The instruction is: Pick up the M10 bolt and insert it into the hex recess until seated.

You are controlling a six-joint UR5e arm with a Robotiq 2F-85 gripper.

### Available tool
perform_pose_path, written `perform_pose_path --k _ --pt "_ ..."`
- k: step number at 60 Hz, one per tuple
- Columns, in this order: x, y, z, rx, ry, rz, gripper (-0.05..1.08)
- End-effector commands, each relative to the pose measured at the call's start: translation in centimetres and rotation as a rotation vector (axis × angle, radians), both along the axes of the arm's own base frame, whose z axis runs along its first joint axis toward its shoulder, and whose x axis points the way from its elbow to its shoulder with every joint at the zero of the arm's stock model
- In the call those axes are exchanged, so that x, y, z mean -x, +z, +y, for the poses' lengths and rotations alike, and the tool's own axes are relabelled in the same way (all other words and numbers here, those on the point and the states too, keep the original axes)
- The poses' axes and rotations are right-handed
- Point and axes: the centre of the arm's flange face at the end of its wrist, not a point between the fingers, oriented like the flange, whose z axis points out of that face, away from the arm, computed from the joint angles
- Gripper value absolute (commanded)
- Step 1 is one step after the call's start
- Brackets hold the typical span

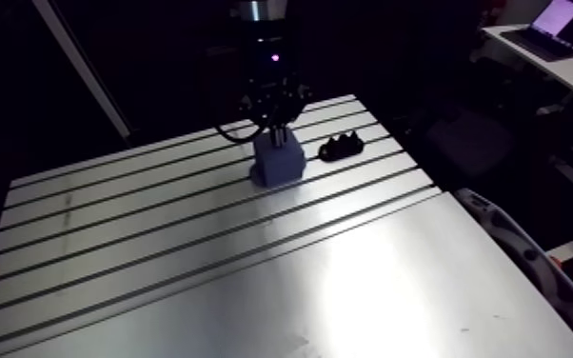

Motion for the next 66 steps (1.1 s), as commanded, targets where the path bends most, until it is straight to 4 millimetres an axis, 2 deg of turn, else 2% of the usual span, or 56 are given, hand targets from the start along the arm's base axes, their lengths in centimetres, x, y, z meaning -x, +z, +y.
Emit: perform_pose_path --k 1,7,17,32,41,42,43,44,45,46,47,50,59,66 --pt "0.0 0.2 0.1 -0.001 -0.001 0.003 1.08" --pt "0.2 0.5 0.3 -0.002 -0.003 0.011 1.08" --pt "0.6 2.1 0.2 -0.009 0.001 0.033 1.08" --pt "0.1 3.6 -0.5 -0.015 0.02 0.051 1.08" --pt "0.0 3.8 -0.5 -0.014 0.019 0.054 1.08" --pt "0.0 3.8 -0.5 -0.015 0.019 0.053 1.05" --pt "0.0 3.8 -0.5 -0.02 0.02 0.054 0.92" --pt "0.0 3.8 -0.5 -0.02 0.02 0.054 0.92" --pt "0.0 3.8 -0.5 -0.02 0.021 0.05 0.57" --pt "0.0 3.8 -0.5 -0.02 0.021 0.05 0.57" --pt "0.0 3.7 -0.5 -0.021 0.025 0.042 0.04" --pt "-0.2 3.5 -0.5 -0.022 0.024 0.031 0.01" --pt "-0.3 3.3 -0.5 -0.018 0.037 0.03 0.0" --pt "-0.3 4.1 -0.6 -0.021 0.053 0.034 0.0"
